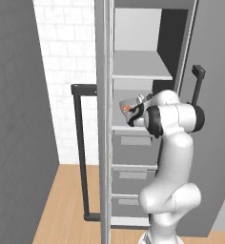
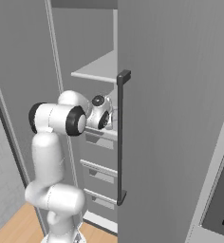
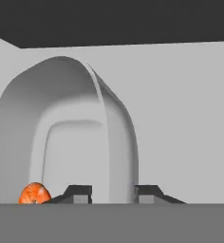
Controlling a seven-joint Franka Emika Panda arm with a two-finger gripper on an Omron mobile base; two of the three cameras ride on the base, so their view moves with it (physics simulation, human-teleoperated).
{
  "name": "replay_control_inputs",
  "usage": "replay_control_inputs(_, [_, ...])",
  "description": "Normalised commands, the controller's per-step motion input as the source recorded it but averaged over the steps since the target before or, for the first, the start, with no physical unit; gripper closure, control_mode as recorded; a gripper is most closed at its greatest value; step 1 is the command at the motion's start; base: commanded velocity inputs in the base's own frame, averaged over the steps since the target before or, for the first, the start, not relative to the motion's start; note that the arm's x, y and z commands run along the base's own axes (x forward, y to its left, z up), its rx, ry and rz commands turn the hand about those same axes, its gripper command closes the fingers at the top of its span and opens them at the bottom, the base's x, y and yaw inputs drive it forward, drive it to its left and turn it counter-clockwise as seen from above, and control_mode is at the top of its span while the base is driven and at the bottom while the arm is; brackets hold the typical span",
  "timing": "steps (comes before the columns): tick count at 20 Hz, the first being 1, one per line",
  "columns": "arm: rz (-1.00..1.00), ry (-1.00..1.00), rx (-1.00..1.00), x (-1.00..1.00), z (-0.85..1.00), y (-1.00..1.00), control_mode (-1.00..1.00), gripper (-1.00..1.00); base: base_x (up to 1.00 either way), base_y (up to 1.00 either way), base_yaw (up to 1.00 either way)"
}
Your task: Take the meat container that has the shrimp and place it on the second highest rack of the freezer. Then take the vegetable container that has the broccoli and mushroom and place it on the highest rack of the freezer.
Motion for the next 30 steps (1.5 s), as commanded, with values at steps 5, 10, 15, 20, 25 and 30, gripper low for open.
replay_control_inputs(5, [-0.02, -0.11, 0.01, 0.18, 0.01, 0.02, -1.00, -1.00, 0.00, 0.00, 0.00])
replay_control_inputs(10, [0.09, -0.07, 0.08, -0.37, 0.56, 0.02, -1.00, -1.00, 0.00, 0.00, 0.00])
replay_control_inputs(15, [0.25, -0.05, 0.04, -0.73, 0.89, -0.02, -1.00, -1.00, 0.00, 0.00, 0.00])
replay_control_inputs(20, [0.30, -0.09, 0.00, -1.00, 0.60, -0.23, -1.00, -1.00, 0.00, 0.00, 0.00])
replay_control_inputs(25, [0.48, -0.01, -0.26, -1.00, 0.10, -0.34, -1.00, -1.00, 0.00, 0.00, 0.00])
replay_control_inputs(30, [0.56, 0.02, -0.47, -1.00, 0.02, -0.26, -1.00, -1.00, 0.00, 0.00, 0.00])
